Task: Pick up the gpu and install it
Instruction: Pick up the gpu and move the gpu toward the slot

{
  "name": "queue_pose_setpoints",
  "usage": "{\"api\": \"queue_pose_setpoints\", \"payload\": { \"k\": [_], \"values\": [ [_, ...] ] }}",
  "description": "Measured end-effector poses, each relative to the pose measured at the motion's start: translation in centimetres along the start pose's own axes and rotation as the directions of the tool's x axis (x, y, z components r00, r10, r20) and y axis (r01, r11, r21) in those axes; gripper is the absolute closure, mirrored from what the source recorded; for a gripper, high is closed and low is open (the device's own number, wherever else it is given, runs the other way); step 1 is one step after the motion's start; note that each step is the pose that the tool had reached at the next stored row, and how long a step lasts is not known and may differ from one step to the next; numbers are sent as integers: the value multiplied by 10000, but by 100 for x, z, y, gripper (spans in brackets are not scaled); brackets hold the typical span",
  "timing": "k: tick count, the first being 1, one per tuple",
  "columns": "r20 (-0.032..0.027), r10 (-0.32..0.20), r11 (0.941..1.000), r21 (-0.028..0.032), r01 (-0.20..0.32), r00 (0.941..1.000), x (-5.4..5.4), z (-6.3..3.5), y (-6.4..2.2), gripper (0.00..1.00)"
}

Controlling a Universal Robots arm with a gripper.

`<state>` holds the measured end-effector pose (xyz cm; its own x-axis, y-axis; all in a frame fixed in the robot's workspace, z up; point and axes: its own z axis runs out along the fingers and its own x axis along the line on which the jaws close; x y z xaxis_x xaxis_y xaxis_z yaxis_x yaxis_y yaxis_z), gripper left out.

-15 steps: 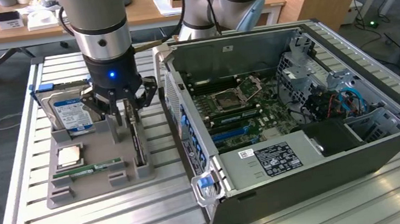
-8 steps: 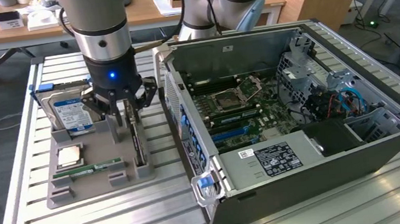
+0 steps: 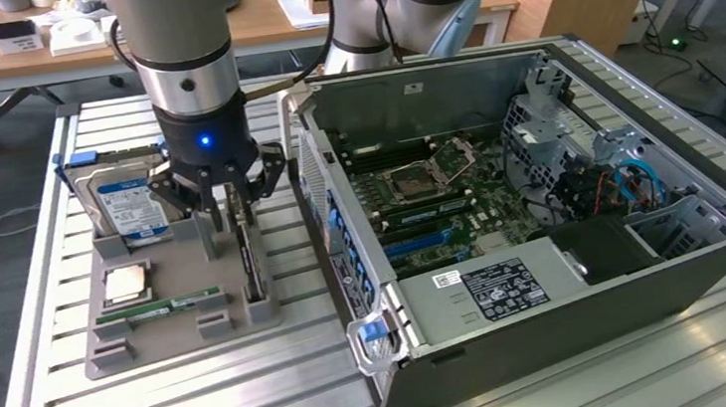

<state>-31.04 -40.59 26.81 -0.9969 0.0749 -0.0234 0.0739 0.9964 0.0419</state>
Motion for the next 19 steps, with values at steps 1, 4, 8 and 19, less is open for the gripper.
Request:
{"api": "queue_pose_setpoints", "payload": {
  "k": [1, 4, 8, 19],
  "values": [
    [1, 0, 10000, 0, 0, 10000, 0, 1, 1, 58],
    [1, 0, 10000, 0, 0, 10000, 0, 3, 1, 58],
    [3, 1, 10000, 14, -1, 10000, -7, 4, -3, 58],
    [3, 1, 10000, 41, -1, 10000, -14, 16, -47, 58]
  ]
}}
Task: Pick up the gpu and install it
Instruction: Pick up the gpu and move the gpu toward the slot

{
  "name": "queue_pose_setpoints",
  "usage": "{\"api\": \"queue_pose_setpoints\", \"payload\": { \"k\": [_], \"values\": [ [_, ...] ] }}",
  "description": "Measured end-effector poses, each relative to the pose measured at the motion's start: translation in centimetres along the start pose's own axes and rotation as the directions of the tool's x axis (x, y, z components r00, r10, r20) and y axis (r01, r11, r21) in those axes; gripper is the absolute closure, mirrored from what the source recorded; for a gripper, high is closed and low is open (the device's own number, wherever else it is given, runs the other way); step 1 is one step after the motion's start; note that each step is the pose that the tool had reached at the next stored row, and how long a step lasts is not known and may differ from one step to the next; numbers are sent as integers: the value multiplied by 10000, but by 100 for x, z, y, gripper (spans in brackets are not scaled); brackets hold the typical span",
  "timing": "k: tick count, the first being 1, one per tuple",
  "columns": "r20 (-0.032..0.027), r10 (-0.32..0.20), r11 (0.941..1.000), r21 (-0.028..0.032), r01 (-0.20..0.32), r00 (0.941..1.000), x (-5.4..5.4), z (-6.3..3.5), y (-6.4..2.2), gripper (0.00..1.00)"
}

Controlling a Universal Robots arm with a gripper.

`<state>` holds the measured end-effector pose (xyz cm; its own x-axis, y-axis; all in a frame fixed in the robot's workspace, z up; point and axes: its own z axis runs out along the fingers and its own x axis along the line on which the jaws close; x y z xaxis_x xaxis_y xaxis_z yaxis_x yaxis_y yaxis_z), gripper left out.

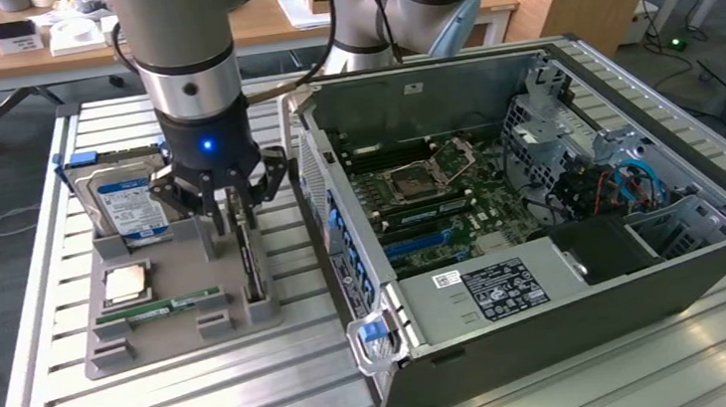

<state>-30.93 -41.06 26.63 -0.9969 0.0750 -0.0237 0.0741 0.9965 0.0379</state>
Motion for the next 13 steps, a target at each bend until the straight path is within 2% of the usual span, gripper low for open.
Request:
{"api": "queue_pose_setpoints", "payload": {
  "k": [13],
  "values": [
    [0, -4, 10000, 0, 4, 10000, -14, 15, -9, 58]
  ]
}}
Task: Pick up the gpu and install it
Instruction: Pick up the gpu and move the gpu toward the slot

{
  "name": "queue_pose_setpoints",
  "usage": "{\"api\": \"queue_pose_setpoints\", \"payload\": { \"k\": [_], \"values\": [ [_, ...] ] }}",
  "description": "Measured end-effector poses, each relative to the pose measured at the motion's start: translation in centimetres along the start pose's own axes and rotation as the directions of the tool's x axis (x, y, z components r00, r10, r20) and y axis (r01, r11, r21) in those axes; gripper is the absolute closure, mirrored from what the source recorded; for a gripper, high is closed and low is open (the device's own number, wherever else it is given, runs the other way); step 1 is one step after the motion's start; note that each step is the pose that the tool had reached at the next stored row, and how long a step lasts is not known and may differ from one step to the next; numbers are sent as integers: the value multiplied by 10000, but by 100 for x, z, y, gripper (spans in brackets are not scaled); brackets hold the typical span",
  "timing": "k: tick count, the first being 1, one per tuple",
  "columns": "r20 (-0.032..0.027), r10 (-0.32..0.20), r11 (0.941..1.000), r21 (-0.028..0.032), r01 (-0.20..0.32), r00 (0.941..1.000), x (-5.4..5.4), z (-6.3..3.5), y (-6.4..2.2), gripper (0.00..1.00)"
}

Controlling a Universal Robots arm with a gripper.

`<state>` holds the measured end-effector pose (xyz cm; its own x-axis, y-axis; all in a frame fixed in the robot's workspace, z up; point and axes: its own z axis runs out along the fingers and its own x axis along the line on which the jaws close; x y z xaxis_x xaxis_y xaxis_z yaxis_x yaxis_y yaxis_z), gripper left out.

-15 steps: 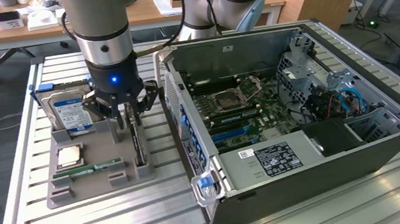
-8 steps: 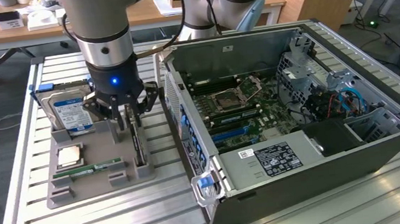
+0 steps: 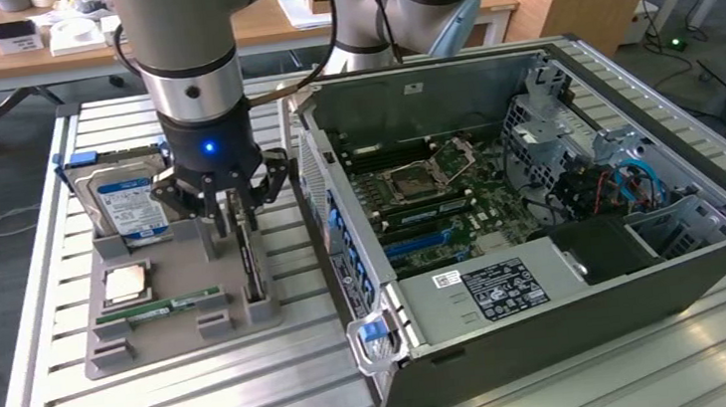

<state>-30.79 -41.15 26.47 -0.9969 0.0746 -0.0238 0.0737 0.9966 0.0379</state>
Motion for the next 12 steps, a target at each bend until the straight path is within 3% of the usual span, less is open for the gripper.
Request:
{"api": "queue_pose_setpoints", "payload": {
  "k": [12],
  "values": [
    [0, 0, 10000, 0, 0, 10000, -2, 38, -35, 58]
  ]
}}
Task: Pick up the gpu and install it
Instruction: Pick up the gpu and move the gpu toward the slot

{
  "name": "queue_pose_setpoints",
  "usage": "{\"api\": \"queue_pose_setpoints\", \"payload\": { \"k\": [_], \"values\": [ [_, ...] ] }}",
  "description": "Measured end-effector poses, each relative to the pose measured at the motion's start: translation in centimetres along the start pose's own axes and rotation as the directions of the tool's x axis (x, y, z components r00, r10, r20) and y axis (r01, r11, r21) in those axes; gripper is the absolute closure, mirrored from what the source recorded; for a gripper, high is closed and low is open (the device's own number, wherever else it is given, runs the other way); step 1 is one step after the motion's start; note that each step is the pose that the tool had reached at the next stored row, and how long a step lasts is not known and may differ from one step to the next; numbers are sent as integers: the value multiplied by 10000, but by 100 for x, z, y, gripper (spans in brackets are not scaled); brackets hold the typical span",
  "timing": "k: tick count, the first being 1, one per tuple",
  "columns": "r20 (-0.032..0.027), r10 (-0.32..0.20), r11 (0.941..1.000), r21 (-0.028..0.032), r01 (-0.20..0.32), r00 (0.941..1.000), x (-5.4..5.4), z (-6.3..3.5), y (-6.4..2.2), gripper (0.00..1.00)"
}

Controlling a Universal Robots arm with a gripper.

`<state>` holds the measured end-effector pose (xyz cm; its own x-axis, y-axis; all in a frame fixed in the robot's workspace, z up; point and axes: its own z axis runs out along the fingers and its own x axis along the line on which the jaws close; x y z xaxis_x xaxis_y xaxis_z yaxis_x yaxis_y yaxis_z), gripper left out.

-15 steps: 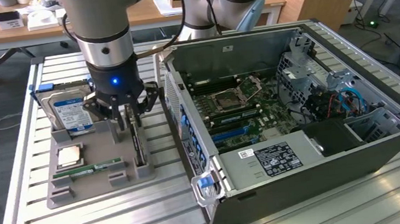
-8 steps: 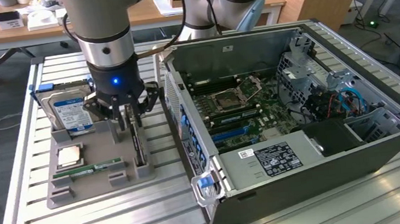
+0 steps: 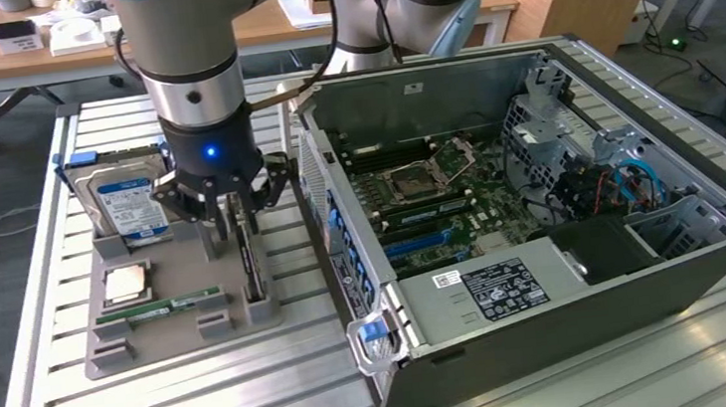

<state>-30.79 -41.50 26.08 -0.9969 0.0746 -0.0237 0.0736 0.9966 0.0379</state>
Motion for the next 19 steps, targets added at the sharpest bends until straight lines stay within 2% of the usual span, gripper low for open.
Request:
{"api": "queue_pose_setpoints", "payload": {
  "k": [11, 15, 17, 19],
  "values": [
    [0, -3, 10000, 1, 3, 10000, -14, 86, -2, 58],
    [0, -4, 10000, 0, 4, 10000, -13, 151, -5, 58],
    [0, -4, 10000, 1, 4, 10000, -11, 241, -8, 58],
    [-1, -4, 10000, 1, 4, 10000, -11, 252, -9, 58]
  ]
}}
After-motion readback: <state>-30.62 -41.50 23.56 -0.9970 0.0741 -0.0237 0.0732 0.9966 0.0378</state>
